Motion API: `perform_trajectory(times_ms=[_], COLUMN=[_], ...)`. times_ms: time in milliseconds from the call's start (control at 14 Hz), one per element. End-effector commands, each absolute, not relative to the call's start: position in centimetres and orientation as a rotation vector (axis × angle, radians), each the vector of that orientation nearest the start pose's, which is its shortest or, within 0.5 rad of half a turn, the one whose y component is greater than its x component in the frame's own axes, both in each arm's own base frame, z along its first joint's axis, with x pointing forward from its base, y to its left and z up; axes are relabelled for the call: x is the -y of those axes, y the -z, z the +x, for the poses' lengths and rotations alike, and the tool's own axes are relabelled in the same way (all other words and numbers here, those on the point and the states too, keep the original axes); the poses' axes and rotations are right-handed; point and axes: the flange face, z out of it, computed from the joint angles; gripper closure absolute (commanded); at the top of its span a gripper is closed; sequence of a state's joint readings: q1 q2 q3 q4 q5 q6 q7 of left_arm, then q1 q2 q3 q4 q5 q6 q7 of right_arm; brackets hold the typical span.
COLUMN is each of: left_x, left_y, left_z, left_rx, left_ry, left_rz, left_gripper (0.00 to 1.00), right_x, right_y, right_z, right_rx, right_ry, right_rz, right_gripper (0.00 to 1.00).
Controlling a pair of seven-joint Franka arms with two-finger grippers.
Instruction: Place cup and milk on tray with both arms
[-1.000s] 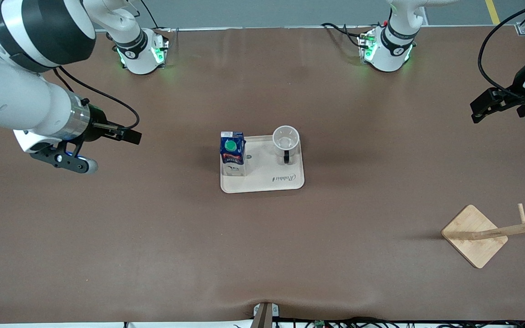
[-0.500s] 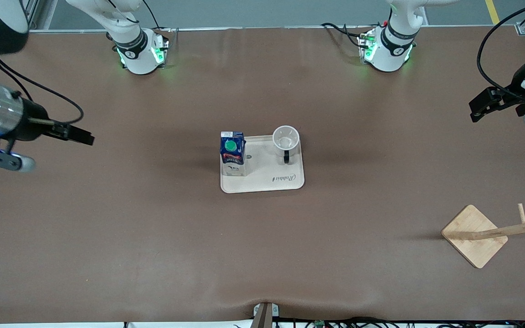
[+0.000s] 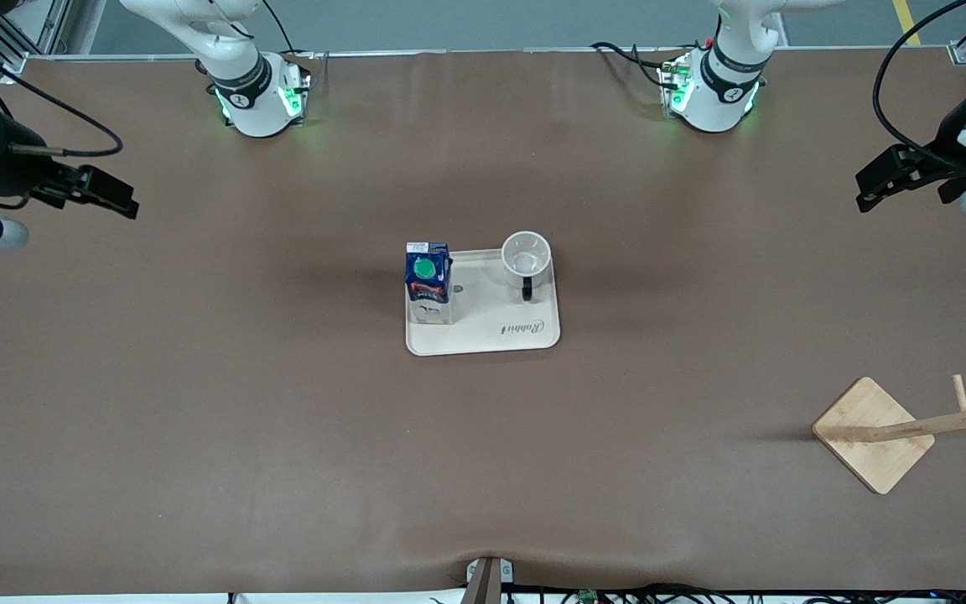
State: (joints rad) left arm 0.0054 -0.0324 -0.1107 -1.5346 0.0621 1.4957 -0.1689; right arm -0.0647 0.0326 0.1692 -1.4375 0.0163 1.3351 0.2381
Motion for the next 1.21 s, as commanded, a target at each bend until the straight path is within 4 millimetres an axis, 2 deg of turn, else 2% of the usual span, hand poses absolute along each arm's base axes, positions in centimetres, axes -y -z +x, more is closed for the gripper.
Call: perform_trajectory(times_ms=[0,214,286,429,571,714,1143], left_x=[4.9,4.8,4.9,4.7,4.7,4.7,4.9], left_y=[-65.8,-65.6,-65.6,-66.0,-66.0,-65.9,-65.9], left_z=[52.7,52.9,53.0,53.1,53.3,53.3,53.3], left_rx=[0.075,0.068,0.061,0.064,0.064,0.064,0.059], left_ry=[0.008,0.004,0.004,0.02,0.023,0.02,0.02], left_rz=[-3.084,-3.079,-3.077,-3.079,-3.08,-3.08,-3.08], left_gripper=[0.0,0.0,0.0,0.0,0.0,0.0,0.0], right_x=[-5.0,-4.6,-4.3,-3.7,-3.5,-2.3,-2.7], right_y=[-66.3,-66.9,-67.7,-68.1,-67.7,-67.4,-66.9], right_z=[49.4,49.8,50.0,50.2,50.6,50.8,50.9], right_rx=[-0.089,-0.084,-0.052,0.101,0.129,0.098,0.11], right_ry=[-0.164,-0.1,-0.065,-0.051,-0.063,-0.07,-0.084], right_rz=[-3.149,-3.159,-3.155,-3.145,-3.15,-3.135,-3.132], right_gripper=[0.0,0.0,0.0,0.0,0.0,0.0,0.0])
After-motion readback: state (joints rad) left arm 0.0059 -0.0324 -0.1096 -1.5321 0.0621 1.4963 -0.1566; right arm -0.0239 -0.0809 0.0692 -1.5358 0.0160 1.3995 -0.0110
